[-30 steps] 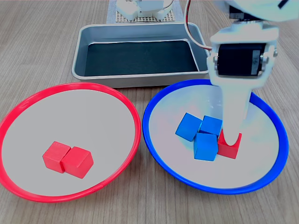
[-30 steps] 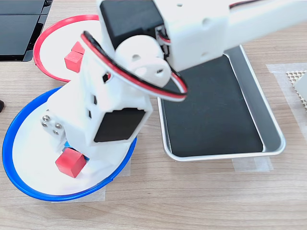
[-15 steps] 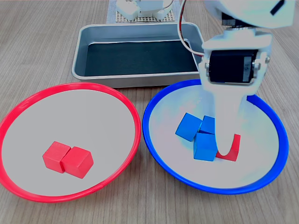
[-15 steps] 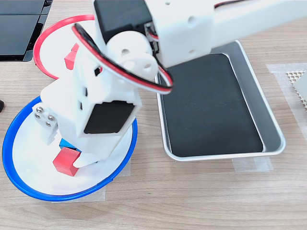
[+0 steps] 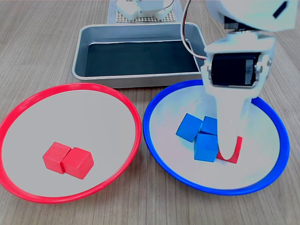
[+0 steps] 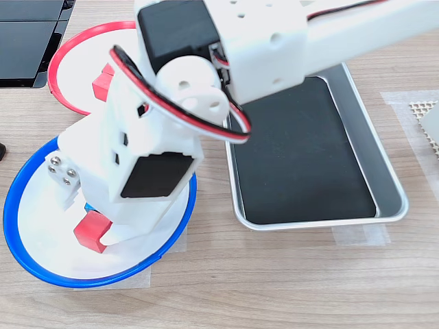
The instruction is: Relocate any red block in the blue dish to the red dish, correcting any misplacement.
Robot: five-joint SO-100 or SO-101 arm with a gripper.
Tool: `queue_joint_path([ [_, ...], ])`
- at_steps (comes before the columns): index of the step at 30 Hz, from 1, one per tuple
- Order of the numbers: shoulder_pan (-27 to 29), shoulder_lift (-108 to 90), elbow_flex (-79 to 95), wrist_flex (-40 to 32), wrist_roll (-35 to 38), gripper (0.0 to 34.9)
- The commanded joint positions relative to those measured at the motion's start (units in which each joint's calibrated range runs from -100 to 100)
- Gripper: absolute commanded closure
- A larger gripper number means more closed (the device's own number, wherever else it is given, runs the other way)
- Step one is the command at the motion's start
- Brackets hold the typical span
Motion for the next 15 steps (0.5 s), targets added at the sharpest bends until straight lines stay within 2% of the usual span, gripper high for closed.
queue_joint_path([
  [1,0.2,0.1,-0.1,-1.6,-0.8,19.8],
  [6,1.0,1.3,-1.1,-2.0,-1.8,20.1],
  [9,1.6,2.2,-1.2,-1.8,-2.5,21.5],
  [15,1.7,2.6,-1.3,-1.6,-3.8,21.1],
])
